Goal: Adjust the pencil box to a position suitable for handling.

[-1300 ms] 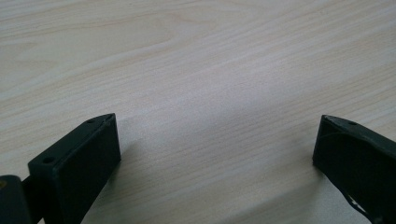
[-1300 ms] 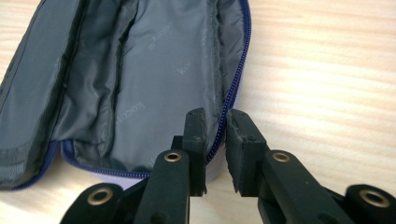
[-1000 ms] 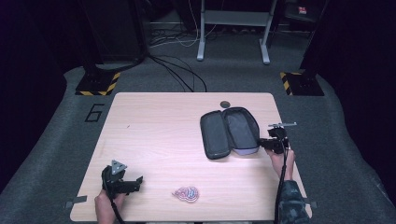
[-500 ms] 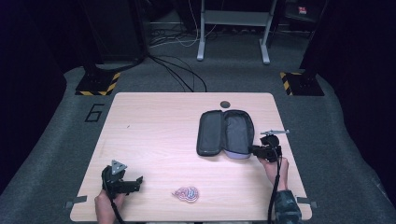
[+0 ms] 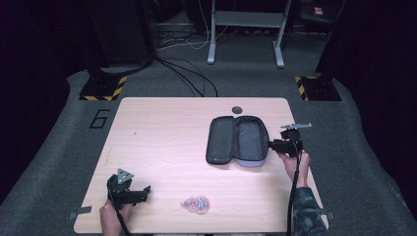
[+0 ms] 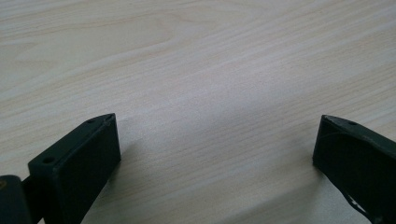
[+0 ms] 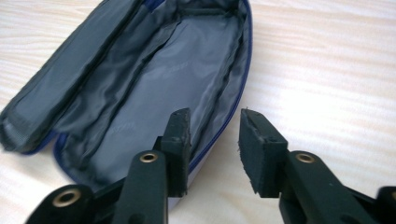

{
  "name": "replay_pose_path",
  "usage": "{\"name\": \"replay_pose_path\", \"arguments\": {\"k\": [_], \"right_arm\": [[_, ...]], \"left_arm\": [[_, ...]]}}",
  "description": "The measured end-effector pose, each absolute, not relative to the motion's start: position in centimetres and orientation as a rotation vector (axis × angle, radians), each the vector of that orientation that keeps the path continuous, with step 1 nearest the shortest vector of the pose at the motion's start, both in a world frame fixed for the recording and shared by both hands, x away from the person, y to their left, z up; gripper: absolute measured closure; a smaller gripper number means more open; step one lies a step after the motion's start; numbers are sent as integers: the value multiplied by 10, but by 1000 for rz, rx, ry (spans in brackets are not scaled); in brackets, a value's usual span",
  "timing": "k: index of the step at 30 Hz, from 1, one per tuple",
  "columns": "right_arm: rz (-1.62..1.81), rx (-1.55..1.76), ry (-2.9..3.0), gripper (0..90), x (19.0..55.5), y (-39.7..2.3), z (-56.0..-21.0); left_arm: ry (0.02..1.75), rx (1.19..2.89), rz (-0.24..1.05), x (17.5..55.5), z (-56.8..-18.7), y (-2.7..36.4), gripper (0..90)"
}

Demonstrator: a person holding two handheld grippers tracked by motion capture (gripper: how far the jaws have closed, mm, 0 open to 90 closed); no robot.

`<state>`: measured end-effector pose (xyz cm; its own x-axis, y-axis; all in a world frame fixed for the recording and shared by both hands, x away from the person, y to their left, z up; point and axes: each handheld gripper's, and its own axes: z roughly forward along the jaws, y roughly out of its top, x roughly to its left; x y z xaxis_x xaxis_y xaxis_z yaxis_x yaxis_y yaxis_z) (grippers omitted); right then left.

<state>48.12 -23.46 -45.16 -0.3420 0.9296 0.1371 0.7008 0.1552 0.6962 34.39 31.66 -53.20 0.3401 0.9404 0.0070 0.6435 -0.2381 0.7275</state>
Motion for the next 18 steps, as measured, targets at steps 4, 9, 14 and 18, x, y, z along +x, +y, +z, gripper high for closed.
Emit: {"name": "replay_pose_path", "arguments": {"k": [4,9,14,18], "right_arm": [[966,1574,2135,695,498,-230,-456],[914,1608,2147,732,502,-226,-461],[922,1629,2160,844,501,-230,-468],[942,1650,2179,855,497,-231,-471]], "left_arm": [[1381,1975,604,344,-532,317,7],[1382,1975,604,344,-532,317,7],[1381,1975,604,344,-532,317,7],[1380,1971,607,344,-532,317,7]]}}
